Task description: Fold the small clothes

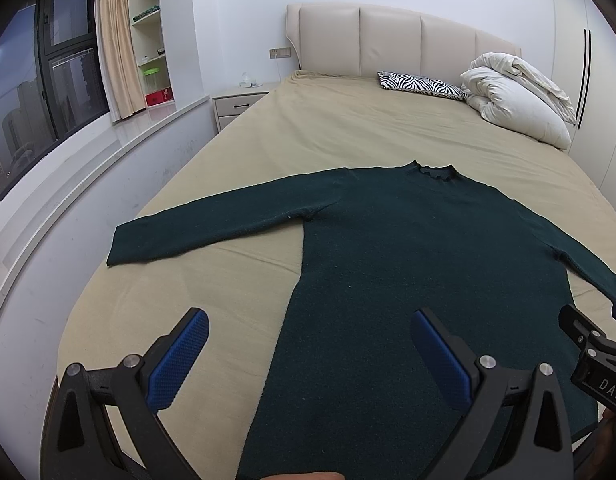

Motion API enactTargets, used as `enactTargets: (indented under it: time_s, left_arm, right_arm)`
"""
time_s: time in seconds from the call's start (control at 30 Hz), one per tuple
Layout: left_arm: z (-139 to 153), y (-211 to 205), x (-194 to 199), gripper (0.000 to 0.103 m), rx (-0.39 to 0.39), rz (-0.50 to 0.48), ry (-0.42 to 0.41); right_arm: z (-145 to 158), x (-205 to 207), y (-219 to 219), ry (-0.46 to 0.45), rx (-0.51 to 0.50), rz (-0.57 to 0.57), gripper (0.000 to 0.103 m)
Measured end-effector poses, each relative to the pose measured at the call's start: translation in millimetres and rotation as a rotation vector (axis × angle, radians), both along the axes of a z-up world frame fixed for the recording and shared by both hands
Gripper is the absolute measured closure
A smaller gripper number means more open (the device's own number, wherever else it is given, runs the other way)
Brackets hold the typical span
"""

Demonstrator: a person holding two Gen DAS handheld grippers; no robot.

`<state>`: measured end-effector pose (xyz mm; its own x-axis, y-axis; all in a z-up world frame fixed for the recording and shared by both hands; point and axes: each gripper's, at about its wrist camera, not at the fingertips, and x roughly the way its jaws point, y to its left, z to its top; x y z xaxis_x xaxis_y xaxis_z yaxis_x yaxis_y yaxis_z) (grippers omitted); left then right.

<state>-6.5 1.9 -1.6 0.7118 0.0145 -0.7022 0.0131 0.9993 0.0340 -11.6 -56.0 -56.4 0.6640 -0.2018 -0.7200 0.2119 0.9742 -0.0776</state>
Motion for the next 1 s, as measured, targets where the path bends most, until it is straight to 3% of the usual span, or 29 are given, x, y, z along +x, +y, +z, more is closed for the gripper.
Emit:
enactTargets:
  time_s: [1.0]
  left_arm:
    - [4.6, -4.4, -0.9, 0.000, -0.002, 0.014, -0.032]
  right_arm:
    - [5.1, -5.4, -3.5, -0.033, 0.006, 0.008, 0.000]
